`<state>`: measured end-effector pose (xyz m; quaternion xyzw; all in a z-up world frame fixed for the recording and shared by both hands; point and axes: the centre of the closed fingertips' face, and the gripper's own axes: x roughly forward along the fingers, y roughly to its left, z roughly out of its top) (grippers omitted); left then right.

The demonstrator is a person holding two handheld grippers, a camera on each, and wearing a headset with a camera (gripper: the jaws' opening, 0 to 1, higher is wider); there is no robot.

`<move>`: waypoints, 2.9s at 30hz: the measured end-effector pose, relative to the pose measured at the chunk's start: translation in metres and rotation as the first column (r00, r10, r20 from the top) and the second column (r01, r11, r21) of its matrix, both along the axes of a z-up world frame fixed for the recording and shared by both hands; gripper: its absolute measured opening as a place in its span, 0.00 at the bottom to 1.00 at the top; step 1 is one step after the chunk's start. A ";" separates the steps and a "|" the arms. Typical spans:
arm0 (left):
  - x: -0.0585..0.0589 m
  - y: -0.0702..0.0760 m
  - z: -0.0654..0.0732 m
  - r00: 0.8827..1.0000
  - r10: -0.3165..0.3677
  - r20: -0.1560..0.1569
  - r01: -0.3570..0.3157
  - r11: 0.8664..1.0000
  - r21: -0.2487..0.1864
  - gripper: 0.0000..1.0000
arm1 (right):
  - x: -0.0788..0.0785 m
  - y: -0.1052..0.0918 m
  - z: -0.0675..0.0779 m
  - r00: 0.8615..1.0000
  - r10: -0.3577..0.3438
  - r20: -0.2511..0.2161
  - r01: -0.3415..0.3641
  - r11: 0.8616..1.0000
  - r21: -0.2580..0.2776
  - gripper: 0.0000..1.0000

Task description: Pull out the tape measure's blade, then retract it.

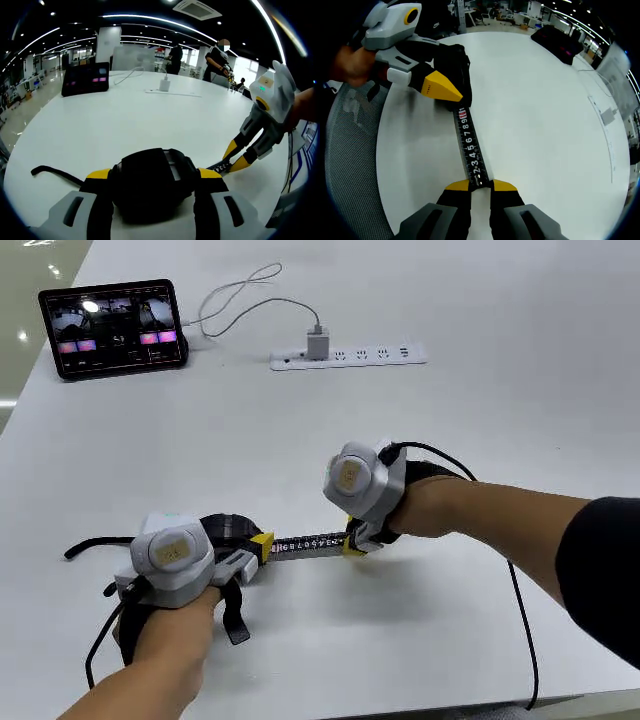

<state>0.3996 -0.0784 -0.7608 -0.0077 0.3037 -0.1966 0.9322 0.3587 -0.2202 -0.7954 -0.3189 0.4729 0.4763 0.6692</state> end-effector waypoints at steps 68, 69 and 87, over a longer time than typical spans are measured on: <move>-0.002 0.001 0.002 1.000 0.009 -0.019 -0.010 0.999 -0.038 0.60 | 0.006 0.028 0.001 1.000 0.018 -0.002 -0.018 0.997 0.073 0.10; -0.002 0.001 0.002 1.000 0.009 -0.019 -0.010 0.999 -0.038 0.60 | 0.006 0.029 0.001 1.000 0.019 -0.001 -0.019 0.997 0.074 0.10; -0.001 0.001 0.002 1.000 -0.002 -0.023 0.001 0.999 -0.042 0.60 | 0.007 0.040 0.000 1.000 0.005 -0.007 -0.004 0.996 0.093 0.10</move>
